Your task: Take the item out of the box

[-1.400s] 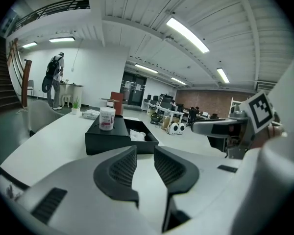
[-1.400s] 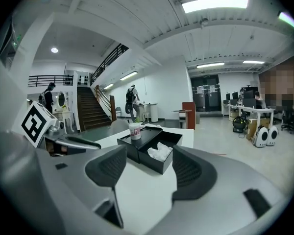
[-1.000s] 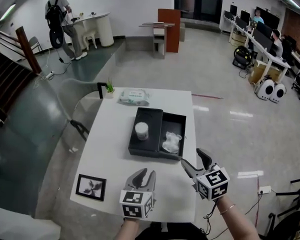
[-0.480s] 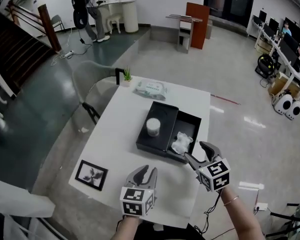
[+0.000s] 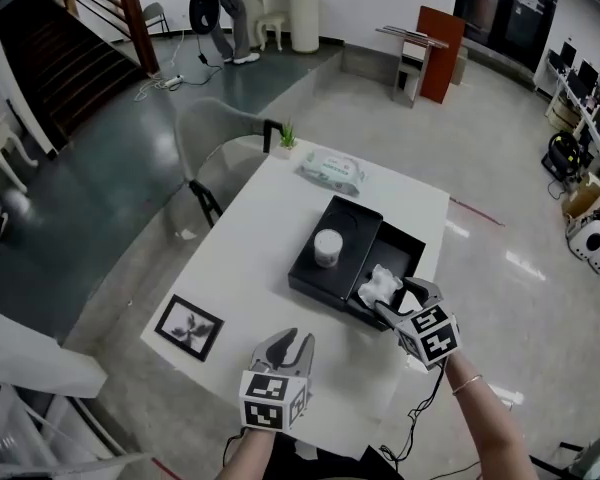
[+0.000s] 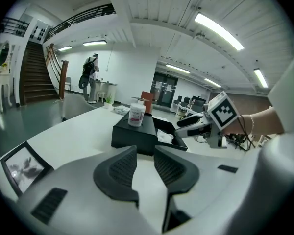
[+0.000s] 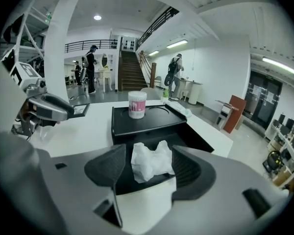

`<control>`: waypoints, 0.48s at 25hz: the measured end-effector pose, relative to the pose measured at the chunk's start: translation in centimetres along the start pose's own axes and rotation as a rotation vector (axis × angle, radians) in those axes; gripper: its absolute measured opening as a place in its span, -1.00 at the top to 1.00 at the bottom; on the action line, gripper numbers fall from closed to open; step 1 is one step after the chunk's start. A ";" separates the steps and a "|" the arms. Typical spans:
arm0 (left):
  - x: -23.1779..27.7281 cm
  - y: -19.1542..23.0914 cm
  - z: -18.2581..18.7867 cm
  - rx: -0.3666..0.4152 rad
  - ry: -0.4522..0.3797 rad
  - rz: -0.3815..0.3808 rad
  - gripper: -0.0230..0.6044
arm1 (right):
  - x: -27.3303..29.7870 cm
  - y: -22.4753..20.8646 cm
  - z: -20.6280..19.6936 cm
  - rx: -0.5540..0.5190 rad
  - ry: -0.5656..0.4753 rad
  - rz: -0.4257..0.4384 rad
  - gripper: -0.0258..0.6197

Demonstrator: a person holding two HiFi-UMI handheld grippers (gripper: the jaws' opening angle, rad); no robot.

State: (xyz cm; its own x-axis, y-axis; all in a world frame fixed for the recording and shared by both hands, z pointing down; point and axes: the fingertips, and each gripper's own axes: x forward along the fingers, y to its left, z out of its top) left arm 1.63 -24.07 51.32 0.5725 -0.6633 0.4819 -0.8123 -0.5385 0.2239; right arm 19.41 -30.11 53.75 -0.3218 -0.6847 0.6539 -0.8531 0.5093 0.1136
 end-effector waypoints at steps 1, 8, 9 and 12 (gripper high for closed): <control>-0.2 0.2 0.0 -0.005 0.000 0.010 0.65 | 0.4 0.1 -0.1 -0.013 0.017 0.011 0.01; -0.5 1.1 -0.8 -0.044 0.000 0.054 0.65 | 2.6 -0.4 -0.7 -0.068 0.124 0.065 -0.01; -0.5 1.0 -0.9 -0.049 0.000 0.057 0.65 | 2.8 -0.4 -0.8 -0.078 0.141 0.073 -0.01; -0.5 1.0 -1.0 -0.058 0.000 0.062 0.65 | 3.5 -0.5 -1.4 -0.117 0.196 0.094 -0.01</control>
State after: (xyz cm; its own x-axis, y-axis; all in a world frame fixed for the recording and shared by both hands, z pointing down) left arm 0.48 -23.74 52.21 0.5208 -0.6946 0.4963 -0.8513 -0.4655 0.2419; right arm 19.26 -32.02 57.00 -0.3021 -0.5234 0.7968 -0.7662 0.6305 0.1236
